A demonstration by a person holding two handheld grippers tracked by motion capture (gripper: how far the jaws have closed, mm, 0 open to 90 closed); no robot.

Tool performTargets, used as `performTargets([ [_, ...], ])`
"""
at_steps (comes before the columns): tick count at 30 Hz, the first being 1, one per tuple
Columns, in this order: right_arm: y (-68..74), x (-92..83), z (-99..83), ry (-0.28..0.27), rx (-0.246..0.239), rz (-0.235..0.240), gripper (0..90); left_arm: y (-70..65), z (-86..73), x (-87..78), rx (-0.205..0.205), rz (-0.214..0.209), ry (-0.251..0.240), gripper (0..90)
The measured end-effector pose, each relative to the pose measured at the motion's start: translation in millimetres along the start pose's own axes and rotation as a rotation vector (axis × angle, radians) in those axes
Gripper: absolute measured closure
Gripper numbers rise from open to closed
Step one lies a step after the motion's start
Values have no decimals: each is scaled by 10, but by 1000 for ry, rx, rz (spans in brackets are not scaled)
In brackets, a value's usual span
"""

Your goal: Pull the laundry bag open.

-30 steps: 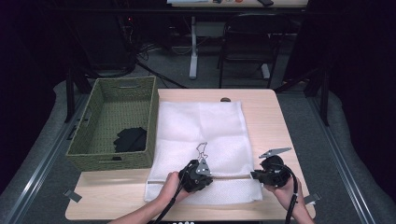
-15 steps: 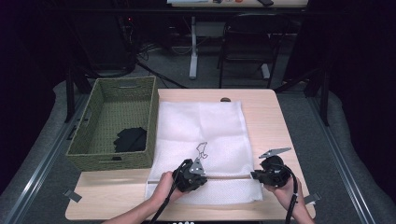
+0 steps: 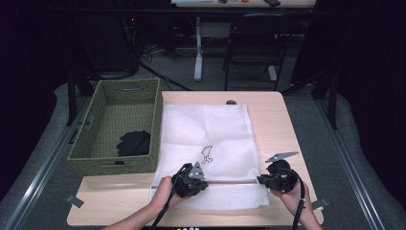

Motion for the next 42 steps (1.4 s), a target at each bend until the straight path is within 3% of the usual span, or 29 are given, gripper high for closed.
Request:
performTargets([
  [25,-11,7,-5,3,-10,-6,848,92,-230,-187,-36,11,14,871],
  [42,-39,7,-7,4,-14,-25,848,175,-416,-345,-88,29,15,870],
])
Point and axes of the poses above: each handheld gripper's, and its own axes: x roughly forward along the jaws, z roughly out of its top, y roughly to its left, the point moved 10 cm from there along x, roughly forward along the jaws, and after that the axes turned 2 degrees about -y, right-handed, at the moved point
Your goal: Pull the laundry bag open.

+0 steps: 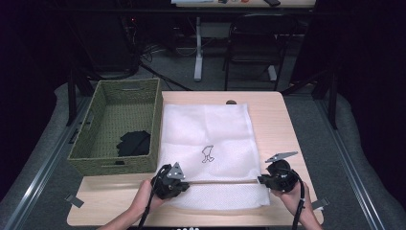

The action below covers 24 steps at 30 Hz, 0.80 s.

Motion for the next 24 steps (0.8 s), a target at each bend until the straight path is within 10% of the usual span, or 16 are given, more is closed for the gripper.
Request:
performTargets([
  [24,-25,0,-8,5,4,-16,847,197,-343,-272,-64,31,36,871],
])
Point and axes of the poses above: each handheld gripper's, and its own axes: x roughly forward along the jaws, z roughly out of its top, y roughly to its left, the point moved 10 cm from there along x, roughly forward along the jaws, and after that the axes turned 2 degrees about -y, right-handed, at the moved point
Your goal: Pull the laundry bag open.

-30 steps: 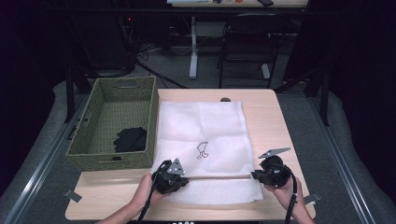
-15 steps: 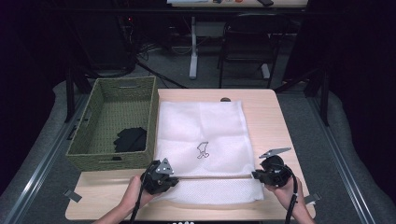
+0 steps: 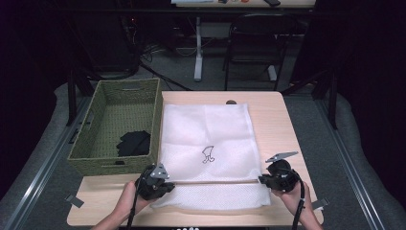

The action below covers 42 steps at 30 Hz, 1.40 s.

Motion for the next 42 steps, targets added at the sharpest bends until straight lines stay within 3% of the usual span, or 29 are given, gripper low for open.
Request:
performTargets([
  [32,-28,-5,-15,3,-2,-12,848,218,-350,-230,-90,35,50,871],
  [42,-19,1,-19,8,-5,-15,848,256,-414,-243,-100,45,69,871],
])
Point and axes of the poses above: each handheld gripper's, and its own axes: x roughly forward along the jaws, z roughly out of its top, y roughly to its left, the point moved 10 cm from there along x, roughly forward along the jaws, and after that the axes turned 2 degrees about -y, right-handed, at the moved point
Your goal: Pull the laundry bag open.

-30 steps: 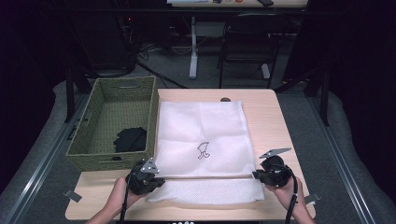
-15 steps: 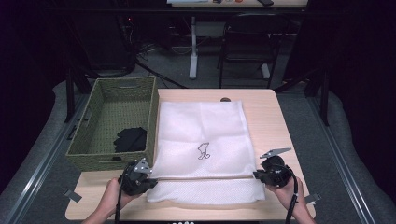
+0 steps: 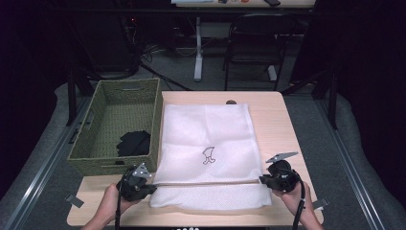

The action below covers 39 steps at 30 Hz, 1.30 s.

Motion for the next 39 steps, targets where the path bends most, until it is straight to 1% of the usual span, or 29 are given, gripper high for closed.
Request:
performTargets([
  [3,4,1,-1,2,-6,3,849,8,-14,6,-10,2,4,871],
  [4,9,2,0,3,-2,0,849,37,-38,2,-11,2,14,871],
  [7,0,4,-3,3,5,1,849,50,-53,-5,-23,-1,9,871],
  [9,2,6,0,1,1,-1,850,56,-60,-7,-19,7,17,872],
  [10,5,15,-8,14,-10,-10,851,69,-70,-9,-25,6,17,871],
  [11,8,20,-8,14,-16,-11,851,76,-77,-10,-26,10,20,872],
  [13,24,24,-9,15,-15,-8,851,75,-86,-8,-32,3,22,872],
  [14,24,37,-12,23,-28,-23,852,95,-109,-4,-28,15,38,872],
  [17,4,42,-14,22,-24,-29,852,126,-127,-9,-34,22,45,872],
  [18,-18,46,-31,32,-19,-33,852,144,-139,-25,-43,22,38,872],
  [20,-12,50,-34,34,-17,-29,852,156,-146,-30,-43,29,43,872],
  [21,-7,54,-33,36,-24,-29,852,160,-143,-34,-45,32,42,872],
  [22,-2,56,-24,34,-29,-33,852,156,-137,-32,-55,27,43,871],
  [23,3,66,-15,27,-28,-21,850,167,-138,-20,-67,44,54,869],
  [24,9,67,-15,26,-26,-13,849,157,-142,-12,-71,38,65,868],
  [25,8,69,-19,30,-22,-11,848,157,-142,-12,-71,38,65,867],
  [27,18,68,-16,27,-21,-3,847,122,-133,13,-84,33,87,864],
  [30,12,63,-24,29,-22,-7,844,102,-129,25,-93,30,96,861],
  [31,17,63,-32,34,-14,-5,843,87,-127,28,-101,20,94,847],
  [32,17,63,-32,34,-14,-5,843,87,-127,28,-101,20,94,828],
  [33,21,63,-34,34,-12,-2,842,65,-125,25,-106,2,94,828],
  [36,36,65,-40,39,-9,2,840,15,-119,15,-110,-17,93,777],
  [37,34,66,-42,40,-11,1,839,11,-114,8,-105,-18,91,774],
  [39,32,66,-43,39,-7,-1,837,-8,-103,-1,-106,-24,83,767],
])
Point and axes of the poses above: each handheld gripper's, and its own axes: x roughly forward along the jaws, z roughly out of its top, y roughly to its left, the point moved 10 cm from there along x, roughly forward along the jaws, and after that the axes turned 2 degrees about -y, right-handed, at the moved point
